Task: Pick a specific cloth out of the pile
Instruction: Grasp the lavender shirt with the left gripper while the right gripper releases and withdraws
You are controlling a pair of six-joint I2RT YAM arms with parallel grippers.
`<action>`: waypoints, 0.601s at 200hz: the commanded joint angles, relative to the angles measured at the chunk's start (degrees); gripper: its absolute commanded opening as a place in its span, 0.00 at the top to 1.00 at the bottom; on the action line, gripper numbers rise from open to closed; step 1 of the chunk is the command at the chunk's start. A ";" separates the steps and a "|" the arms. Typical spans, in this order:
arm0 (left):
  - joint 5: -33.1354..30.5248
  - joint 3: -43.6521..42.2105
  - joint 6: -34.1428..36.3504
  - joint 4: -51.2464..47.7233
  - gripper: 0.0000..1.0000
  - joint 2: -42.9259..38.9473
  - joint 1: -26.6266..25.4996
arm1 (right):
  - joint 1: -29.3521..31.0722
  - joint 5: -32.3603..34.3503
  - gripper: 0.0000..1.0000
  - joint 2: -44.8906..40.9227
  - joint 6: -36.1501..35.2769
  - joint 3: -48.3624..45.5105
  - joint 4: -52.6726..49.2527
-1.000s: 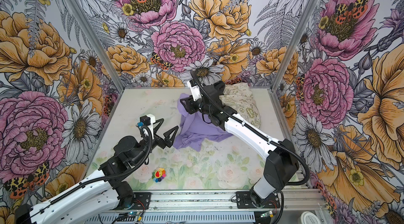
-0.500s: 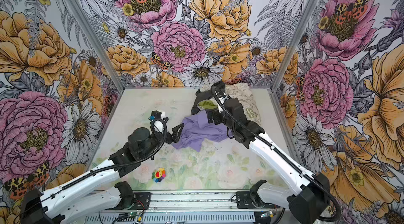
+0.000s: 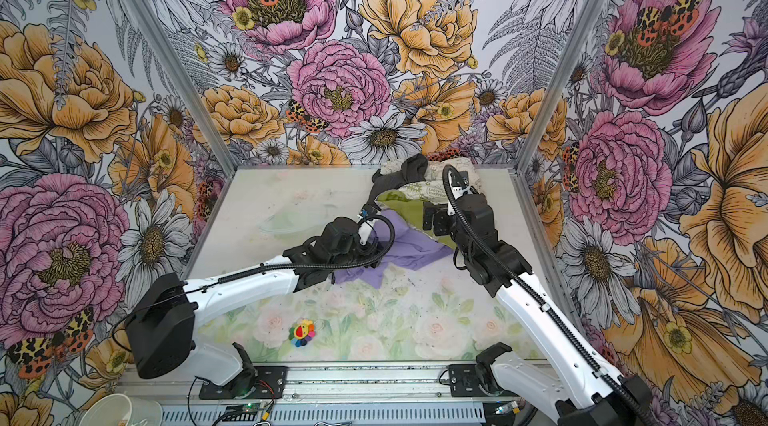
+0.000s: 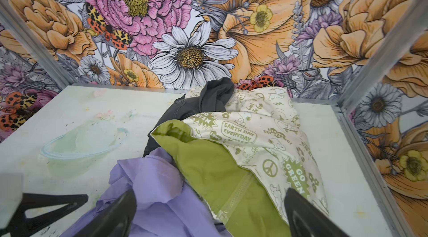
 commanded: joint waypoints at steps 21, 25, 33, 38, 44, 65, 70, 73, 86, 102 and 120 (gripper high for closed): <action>-3.00 12.18 11.40 -6.41 0.25 12.78 -5.40 | -7.26 -1.57 0.00 -3.87 6.20 -2.33 -0.29; -4.35 13.31 12.14 -6.83 0.26 14.02 -5.81 | -7.91 -2.15 0.00 -4.09 6.57 -2.54 -0.32; -5.65 15.17 13.57 -7.02 0.27 17.22 -6.38 | -9.00 -3.41 0.00 -4.57 7.13 -2.74 -0.32; -6.41 16.12 14.45 -7.02 0.28 18.82 -6.74 | -9.78 -4.18 0.00 -4.86 7.47 -2.92 -0.33; -7.45 17.25 15.42 -7.06 0.28 20.32 -7.12 | -10.44 -5.02 0.00 -5.07 7.79 -3.11 -0.34; -9.81 20.58 17.94 -7.01 0.32 25.00 -7.60 | -12.53 -7.43 0.01 -5.93 8.65 -3.71 -0.34; -10.05 21.15 18.56 -7.00 0.32 25.84 -7.61 | -12.96 -7.91 0.00 -6.12 8.82 -3.80 -0.32; -10.26 21.41 18.77 -6.98 0.32 26.29 -7.67 | -13.22 -8.21 0.00 -6.23 8.85 -3.88 -0.30; -11.52 22.64 19.94 -6.92 0.35 28.19 -7.65 | -14.12 -9.17 0.01 -6.65 9.00 -4.18 -0.31; -13.61 23.64 20.55 -6.18 0.43 30.05 -7.47 | -14.97 -10.02 0.01 -7.06 9.34 -4.56 -0.30; -16.65 23.50 21.42 -3.23 0.57 31.12 -7.51 | -15.70 -10.98 0.01 -7.25 9.61 -4.98 -0.22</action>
